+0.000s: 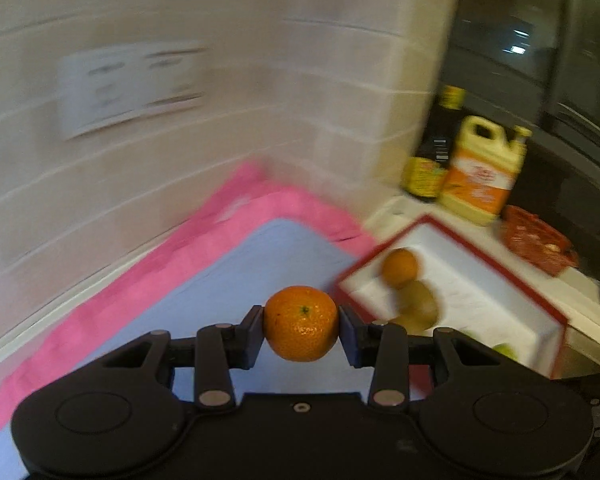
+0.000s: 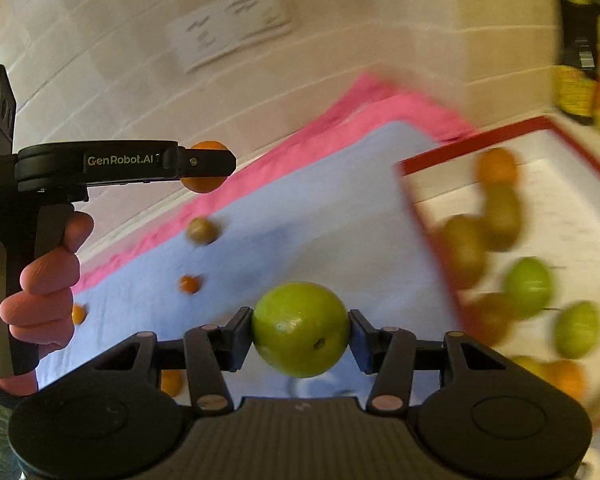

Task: Organize fruits
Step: 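Carry the tangerine and green apple into the red box and open both tools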

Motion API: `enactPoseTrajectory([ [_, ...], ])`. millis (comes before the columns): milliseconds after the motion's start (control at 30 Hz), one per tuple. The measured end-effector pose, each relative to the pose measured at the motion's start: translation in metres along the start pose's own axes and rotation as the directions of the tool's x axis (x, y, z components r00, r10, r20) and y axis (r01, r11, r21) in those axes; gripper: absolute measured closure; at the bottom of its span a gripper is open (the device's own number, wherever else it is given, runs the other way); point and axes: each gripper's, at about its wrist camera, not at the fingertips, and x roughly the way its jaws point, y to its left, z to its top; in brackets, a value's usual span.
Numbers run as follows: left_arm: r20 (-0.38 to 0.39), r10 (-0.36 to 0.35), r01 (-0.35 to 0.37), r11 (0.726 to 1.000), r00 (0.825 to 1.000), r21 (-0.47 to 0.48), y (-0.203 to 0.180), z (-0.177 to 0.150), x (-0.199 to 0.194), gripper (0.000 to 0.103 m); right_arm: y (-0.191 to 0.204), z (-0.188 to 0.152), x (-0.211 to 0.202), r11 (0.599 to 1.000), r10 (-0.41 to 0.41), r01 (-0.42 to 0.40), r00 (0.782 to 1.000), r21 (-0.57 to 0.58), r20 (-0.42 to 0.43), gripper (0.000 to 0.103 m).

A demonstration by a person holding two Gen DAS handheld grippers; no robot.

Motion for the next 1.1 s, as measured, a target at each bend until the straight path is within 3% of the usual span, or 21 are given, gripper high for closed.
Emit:
enactPoseTrajectory([
  [200, -0.028, -0.129, 0.131, 0.985, 0.991, 0.112, -0.080, 0.038, 0.048, 0.056, -0.065, 0.008, -0.050, 0.989, -0.130, 0.125, 0.989, 0.085, 0.063, 0.051],
  [367, -0.093, -0.223, 0.234, 0.963, 0.970, 0.132, -0.129, 0.064, 0.097, 0.056, -0.117, 0.016, -0.073, 0.967, -0.219, 0.205, 0.973, 0.152, 0.077, 0.051],
  [500, -0.165, -0.265, 0.284, 0.953, 0.950, 0.105, -0.153, 0.071, 0.138, 0.056, -0.151, 0.027, -0.076, 0.951, -0.250, 0.232, 0.966, 0.203, 0.071, 0.051],
  [600, -0.228, -0.331, 0.341, 0.940, 0.916, 0.007, -0.156, 0.071, 0.172, 0.056, -0.168, 0.035, -0.063, 0.947, -0.244, 0.231, 0.969, 0.223, 0.033, 0.051],
  [767, -0.285, -0.304, 0.313, 0.949, 0.909, -0.014, -0.163, 0.064, 0.217, 0.056, -0.200, 0.040, -0.021, 0.936, -0.196, 0.205, 0.979, 0.288, -0.057, 0.051],
  [1100, -0.357, -0.259, 0.278, 0.961, 0.897, 0.002, -0.166, 0.049, 0.264, 0.056, -0.219, 0.041, 0.030, 0.928, -0.216, 0.259, 0.960, 0.268, -0.179, 0.051],
])
